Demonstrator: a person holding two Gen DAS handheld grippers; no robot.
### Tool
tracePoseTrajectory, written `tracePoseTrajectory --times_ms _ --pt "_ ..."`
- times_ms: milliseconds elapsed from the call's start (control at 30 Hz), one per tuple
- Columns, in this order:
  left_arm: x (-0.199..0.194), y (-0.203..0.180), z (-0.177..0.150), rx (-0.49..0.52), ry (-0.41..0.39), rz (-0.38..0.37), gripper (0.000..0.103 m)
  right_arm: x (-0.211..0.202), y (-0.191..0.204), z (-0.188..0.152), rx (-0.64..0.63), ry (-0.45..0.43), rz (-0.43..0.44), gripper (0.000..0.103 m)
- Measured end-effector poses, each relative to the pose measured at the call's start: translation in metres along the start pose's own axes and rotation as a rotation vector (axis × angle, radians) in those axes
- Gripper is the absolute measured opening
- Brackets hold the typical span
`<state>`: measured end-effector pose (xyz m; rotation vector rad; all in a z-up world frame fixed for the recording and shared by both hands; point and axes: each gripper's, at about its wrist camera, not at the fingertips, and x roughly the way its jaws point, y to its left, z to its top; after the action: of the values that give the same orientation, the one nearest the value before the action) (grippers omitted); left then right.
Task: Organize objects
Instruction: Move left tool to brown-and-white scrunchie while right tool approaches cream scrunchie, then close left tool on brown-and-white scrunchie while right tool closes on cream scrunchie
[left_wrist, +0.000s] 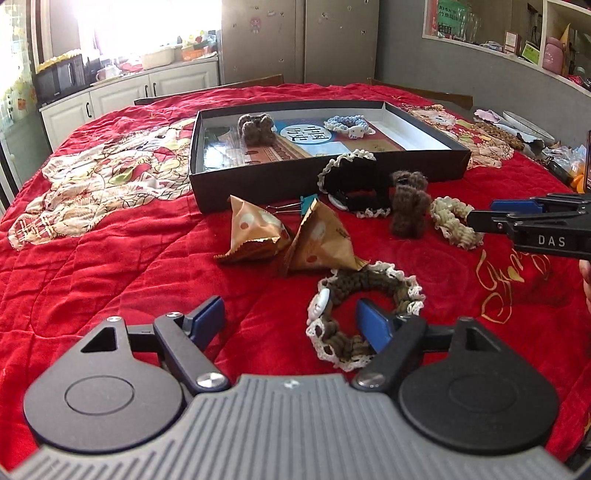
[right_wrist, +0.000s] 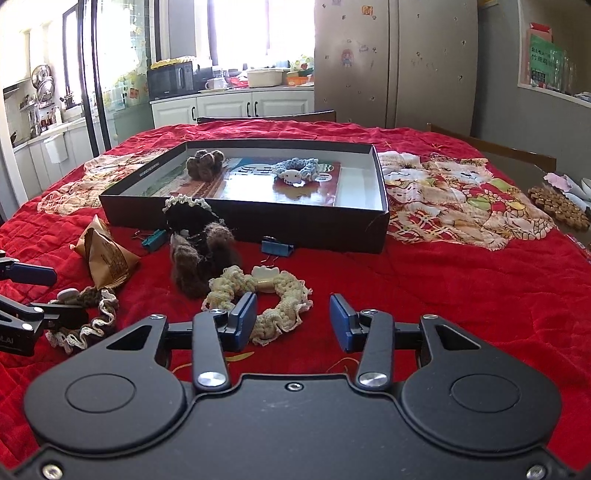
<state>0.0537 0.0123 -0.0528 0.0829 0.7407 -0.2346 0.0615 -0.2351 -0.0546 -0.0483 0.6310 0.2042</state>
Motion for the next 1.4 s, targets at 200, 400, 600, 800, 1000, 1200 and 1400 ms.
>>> tracePoseTrajectory --times_ms 200,400,600,800,1000,1200,1400 --pt "0.000 -0.002 0.000 0.003 0.006 -0.017 0.074 0.002 0.001 -0.001 0.000 0.004 0.005 0.039" --pt "0.000 -0.006 -0.001 0.018 0.005 -0.028 0.062 0.006 0.001 -0.003 0.005 0.017 0.015 0.034" --pt "0.000 -0.008 0.000 0.021 0.004 -0.033 0.052 0.010 -0.003 -0.001 0.027 0.033 0.032 0.030" --pt "-0.001 -0.012 -0.001 0.030 0.002 -0.051 0.039 0.014 -0.002 0.000 0.035 0.044 0.043 0.025" --pt "-0.002 -0.013 0.000 0.031 0.004 -0.068 0.030 0.014 -0.002 0.000 0.038 0.043 0.055 0.016" --pt "-0.003 -0.013 0.000 0.033 0.004 -0.075 0.018 0.013 -0.002 0.000 0.040 0.036 0.061 0.011" --pt "-0.005 -0.011 0.001 0.022 0.006 -0.085 0.015 0.011 -0.003 0.000 0.040 0.027 0.057 0.009"
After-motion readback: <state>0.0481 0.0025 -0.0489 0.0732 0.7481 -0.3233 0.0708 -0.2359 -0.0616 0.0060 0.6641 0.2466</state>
